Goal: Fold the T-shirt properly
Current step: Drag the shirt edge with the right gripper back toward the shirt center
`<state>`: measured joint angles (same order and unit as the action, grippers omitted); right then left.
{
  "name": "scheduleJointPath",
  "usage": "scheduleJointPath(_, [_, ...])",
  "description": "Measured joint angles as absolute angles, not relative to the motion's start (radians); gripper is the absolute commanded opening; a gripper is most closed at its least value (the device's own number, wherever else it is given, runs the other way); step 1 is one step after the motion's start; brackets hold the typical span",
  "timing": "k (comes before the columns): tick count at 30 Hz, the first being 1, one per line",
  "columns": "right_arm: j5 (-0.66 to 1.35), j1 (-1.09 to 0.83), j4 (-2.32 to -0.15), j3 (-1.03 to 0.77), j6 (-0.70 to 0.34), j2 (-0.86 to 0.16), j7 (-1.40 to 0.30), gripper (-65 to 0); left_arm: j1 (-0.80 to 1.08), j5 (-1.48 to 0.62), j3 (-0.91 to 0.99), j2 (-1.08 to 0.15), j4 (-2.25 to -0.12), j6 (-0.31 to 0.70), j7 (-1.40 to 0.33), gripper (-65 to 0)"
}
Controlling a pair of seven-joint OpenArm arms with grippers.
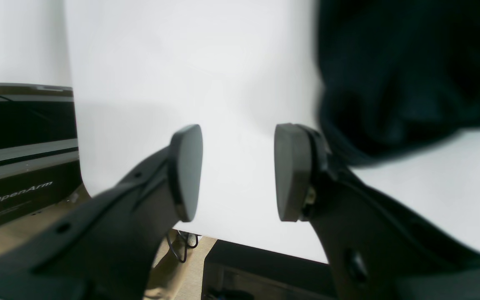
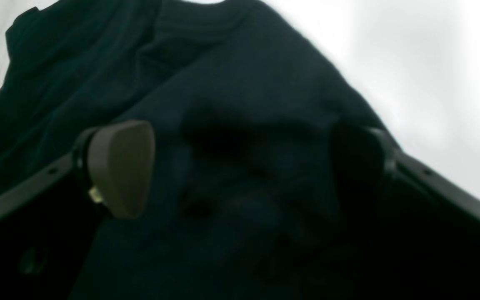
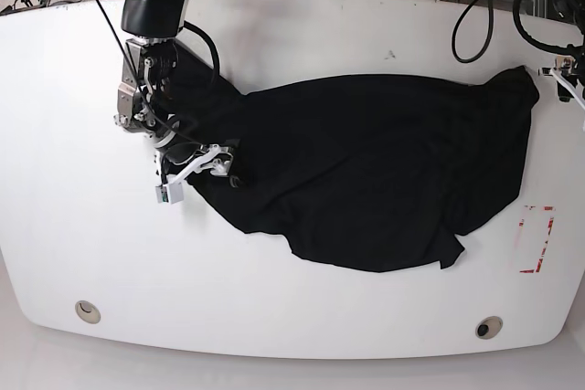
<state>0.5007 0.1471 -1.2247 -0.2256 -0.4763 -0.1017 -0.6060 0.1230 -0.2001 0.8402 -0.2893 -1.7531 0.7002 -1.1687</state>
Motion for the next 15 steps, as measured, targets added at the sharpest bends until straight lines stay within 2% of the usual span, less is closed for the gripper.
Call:
scheduleJointPath(7, [0.500, 0.147, -1.216, -0.213, -0.483, -0.110, -0.614, -14.1, 0.096, -0.181, 0.888, -0.272, -1.753, 0.700, -1.202, -37.4])
scheduleJointPath(11, [0.501, 0.142, -1.217, -0.212, -0.482, -0.110, -0.614, -14.4, 0.069, -0.182, 0.912, -0.271, -1.751, 0.700, -1.207, -37.5])
scheduleJointPath(15, [0.502, 0.141, -1.230, -0.215, -0.477, -0.107, -0.628, -11.4, 0.033, -0.186, 0.929, -0.270, -1.750, 0.700, -1.223, -37.5])
